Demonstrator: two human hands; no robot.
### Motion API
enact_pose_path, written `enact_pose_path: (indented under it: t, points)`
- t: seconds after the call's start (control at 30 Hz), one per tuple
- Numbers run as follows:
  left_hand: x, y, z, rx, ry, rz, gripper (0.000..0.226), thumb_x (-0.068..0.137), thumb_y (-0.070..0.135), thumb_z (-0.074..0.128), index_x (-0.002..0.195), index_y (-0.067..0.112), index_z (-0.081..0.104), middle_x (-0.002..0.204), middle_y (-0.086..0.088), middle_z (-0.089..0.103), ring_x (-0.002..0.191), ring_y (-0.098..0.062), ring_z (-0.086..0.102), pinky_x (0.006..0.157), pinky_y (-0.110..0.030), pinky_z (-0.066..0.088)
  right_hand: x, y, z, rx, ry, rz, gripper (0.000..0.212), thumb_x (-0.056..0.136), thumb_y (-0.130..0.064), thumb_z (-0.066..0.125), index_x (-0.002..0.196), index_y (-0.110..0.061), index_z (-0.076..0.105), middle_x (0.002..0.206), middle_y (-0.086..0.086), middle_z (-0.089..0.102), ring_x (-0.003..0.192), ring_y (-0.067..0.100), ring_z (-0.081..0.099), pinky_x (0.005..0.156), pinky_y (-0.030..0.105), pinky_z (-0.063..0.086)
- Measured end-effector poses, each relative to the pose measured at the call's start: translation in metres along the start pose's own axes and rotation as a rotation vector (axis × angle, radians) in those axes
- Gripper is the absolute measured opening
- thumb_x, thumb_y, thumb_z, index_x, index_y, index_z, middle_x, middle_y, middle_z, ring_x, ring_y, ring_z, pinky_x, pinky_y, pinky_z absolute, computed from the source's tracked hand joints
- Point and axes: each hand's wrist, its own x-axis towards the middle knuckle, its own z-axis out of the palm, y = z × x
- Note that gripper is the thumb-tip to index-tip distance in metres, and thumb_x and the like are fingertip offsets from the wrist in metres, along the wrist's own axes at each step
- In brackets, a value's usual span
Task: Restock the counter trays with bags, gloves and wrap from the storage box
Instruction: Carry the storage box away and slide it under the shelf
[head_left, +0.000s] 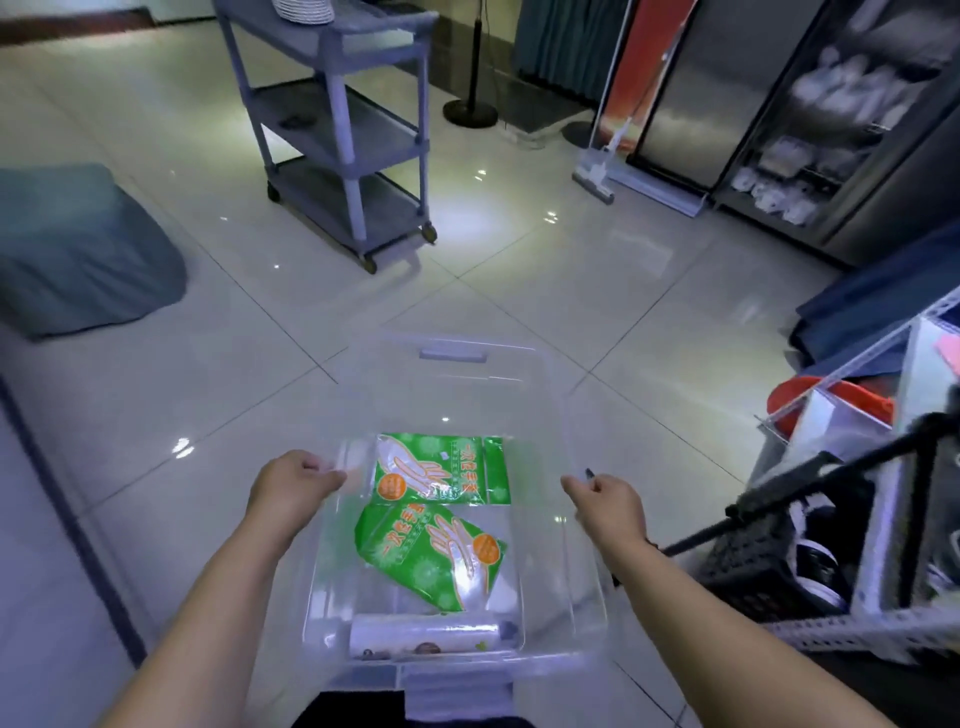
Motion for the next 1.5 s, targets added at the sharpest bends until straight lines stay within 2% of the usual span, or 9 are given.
enact_pose_path:
  t: [0.13, 0.27, 0.43, 0.6, 0.73, 1.0, 1.13, 1.23, 1.5]
  points:
    - [0.081, 0.038, -0.025, 0.055, 0.0, -0.002, 0.033, 0.073, 0.019, 0.075, 0.099, 0.004, 0.062, 0.092, -0.011, 0.064, 0.089, -0.032, 0.062, 0.077, -0.037, 0.048, 0.04, -0.059, 0.034, 0.003, -0.004, 0.014, 0.041, 0.078, -0.034, 0.063, 0.051, -0.015, 0.038, 0.053, 0.006, 0.057, 0.055, 0.026, 0.049, 0.056, 0.031, 0.037]
    - [0.157, 0.087, -0.028, 0.118, 0.023, 0.03, 0.029, 0.075, 0.017, 0.072, 0.099, 0.003, 0.062, 0.095, -0.014, 0.065, 0.087, -0.033, 0.061, 0.076, -0.035, 0.046, 0.085, -0.104, 0.053, -0.025, 0.039, 0.029, 0.04, 0.079, -0.039, 0.061, 0.054, -0.014, 0.042, 0.067, 0.017, 0.067, 0.066, 0.032, 0.058, 0.058, 0.032, 0.04]
    - [0.227, 0.152, 0.015, 0.18, -0.02, 0.108, 0.018, 0.075, 0.012, 0.068, 0.091, 0.007, 0.061, 0.089, -0.01, 0.063, 0.079, -0.029, 0.058, 0.073, -0.033, 0.044, 0.154, -0.12, 0.049, 0.012, 0.099, 0.115, 0.039, 0.08, -0.039, 0.061, 0.056, -0.013, 0.044, 0.069, 0.017, 0.068, 0.069, 0.035, 0.06, 0.057, 0.031, 0.04]
    - [0.293, 0.232, 0.093, 0.277, -0.096, 0.213, 0.016, 0.075, 0.017, 0.069, 0.086, 0.011, 0.059, 0.083, -0.007, 0.06, 0.076, -0.026, 0.055, 0.067, -0.03, 0.038, 0.246, -0.118, 0.019, 0.06, 0.163, 0.187, 0.039, 0.08, -0.038, 0.062, 0.053, -0.015, 0.044, 0.065, 0.016, 0.068, 0.06, 0.03, 0.056, 0.056, 0.031, 0.043]
    - [0.333, 0.302, 0.166, 0.27, -0.144, 0.227, 0.02, 0.075, 0.02, 0.072, 0.085, 0.01, 0.057, 0.081, -0.008, 0.06, 0.074, -0.026, 0.054, 0.066, -0.031, 0.038, 0.331, -0.117, -0.025, 0.071, 0.183, 0.242, 0.044, 0.08, -0.037, 0.063, 0.049, -0.016, 0.04, 0.052, 0.005, 0.061, 0.054, 0.025, 0.052, 0.053, 0.03, 0.04]
    - [0.393, 0.416, 0.284, 0.365, -0.254, 0.28, 0.014, 0.075, 0.018, 0.067, 0.085, 0.013, 0.059, 0.087, -0.011, 0.063, 0.078, -0.026, 0.054, 0.068, -0.029, 0.037, 0.47, -0.124, -0.11, 0.082, 0.227, 0.333, 0.037, 0.078, -0.037, 0.063, 0.053, -0.014, 0.047, 0.054, 0.002, 0.065, 0.06, 0.026, 0.059, 0.058, 0.029, 0.044]
    - [0.432, 0.469, 0.343, 0.426, -0.34, 0.363, 0.012, 0.075, 0.024, 0.063, 0.074, 0.012, 0.06, 0.093, -0.02, 0.067, 0.085, -0.032, 0.06, 0.069, -0.03, 0.039, 0.535, -0.125, -0.138, 0.093, 0.263, 0.376, 0.036, 0.078, -0.04, 0.063, 0.055, -0.015, 0.052, 0.056, 0.002, 0.066, 0.063, 0.026, 0.061, 0.061, 0.03, 0.046]
    - [0.467, 0.515, 0.395, 0.431, -0.403, 0.409, 0.018, 0.078, 0.015, 0.065, 0.091, 0.002, 0.064, 0.101, -0.02, 0.067, 0.094, -0.033, 0.061, 0.076, -0.031, 0.043, 0.577, -0.122, -0.154, 0.106, 0.31, 0.44, 0.037, 0.079, -0.043, 0.063, 0.057, -0.016, 0.055, 0.055, -0.002, 0.065, 0.063, 0.023, 0.062, 0.062, 0.03, 0.046]
    - [0.52, 0.633, 0.524, 0.592, -0.605, 0.607, 0.014, 0.077, 0.016, 0.066, 0.086, 0.005, 0.063, 0.09, -0.014, 0.068, 0.087, -0.031, 0.062, 0.067, -0.027, 0.037, 0.65, -0.109, -0.192, 0.317, 0.479, 0.703, 0.035, 0.078, -0.043, 0.065, 0.059, -0.014, 0.059, 0.053, 0.0, 0.066, 0.059, 0.022, 0.064, 0.063, 0.031, 0.049]
